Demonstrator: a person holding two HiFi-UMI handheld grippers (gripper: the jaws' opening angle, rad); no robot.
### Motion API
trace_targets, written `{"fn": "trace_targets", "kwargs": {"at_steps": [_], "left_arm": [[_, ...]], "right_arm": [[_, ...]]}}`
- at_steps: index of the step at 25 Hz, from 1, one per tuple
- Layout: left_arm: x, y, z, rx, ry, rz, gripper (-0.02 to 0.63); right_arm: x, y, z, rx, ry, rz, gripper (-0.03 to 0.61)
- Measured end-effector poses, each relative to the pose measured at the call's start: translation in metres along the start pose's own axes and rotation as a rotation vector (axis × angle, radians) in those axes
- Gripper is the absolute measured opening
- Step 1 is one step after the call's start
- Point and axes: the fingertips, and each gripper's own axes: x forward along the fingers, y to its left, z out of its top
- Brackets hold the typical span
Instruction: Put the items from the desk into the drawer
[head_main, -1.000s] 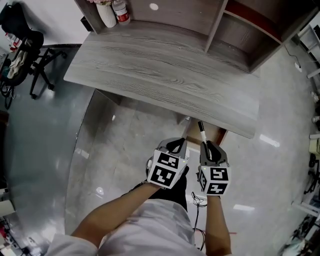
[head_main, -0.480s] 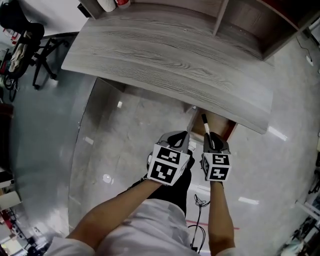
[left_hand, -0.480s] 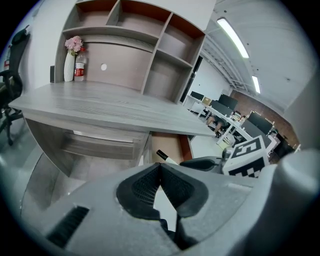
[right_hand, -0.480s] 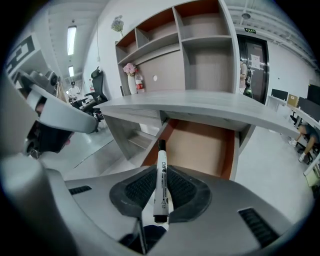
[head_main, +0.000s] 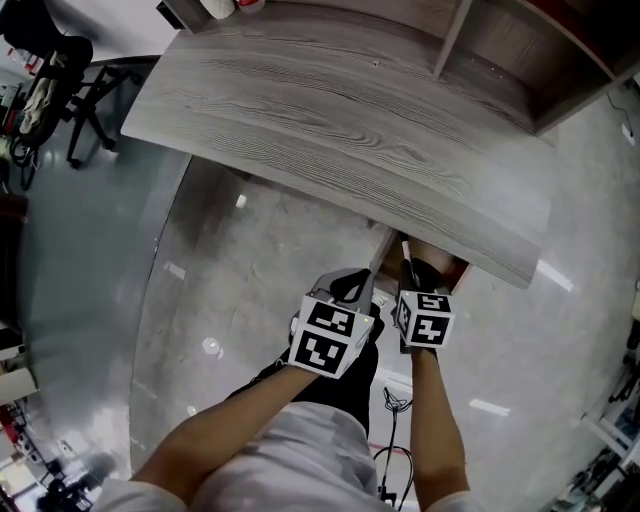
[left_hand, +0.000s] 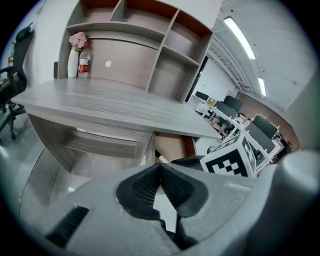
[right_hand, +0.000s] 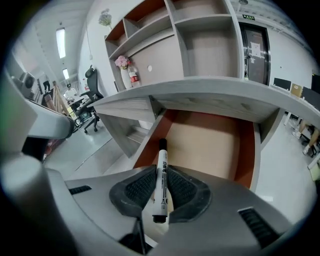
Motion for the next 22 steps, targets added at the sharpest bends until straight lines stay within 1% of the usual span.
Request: {"fn": "trace_targets", "kwargs": {"at_steps": [5,11,14,17,22], "left_arm": [[-0.001,0.006,0.000,-0.022,0.003,0.014,0.003],[-0.001,0.012,-0.001,-0.026,-0.006,0.026,0.003],[-0.002,0.013,-0.003,-0.022,-0.007,0.024,0.003],[-0.008,0.014,-0.005,-0.010,-0.003,0.023,0.003],[-0.017,0.010,-0.002,0.027,-0.014,0.007,0.003]], "right_arm": [[0.012,0.000,-0.007,-0.004,0.064,0.004,0.057],[0.022,0.002,-0.014,-0.041,0.096,0.000,0.060],[0.022,0.003,-0.014,-0.044,0.084,0.006,0.062],[0.017,0.003,-0.013,-0.025,0.071,0.000,0.061],[-0.008,0.012,-0.006,0.012,0.021,-0.001,0.051]]}}
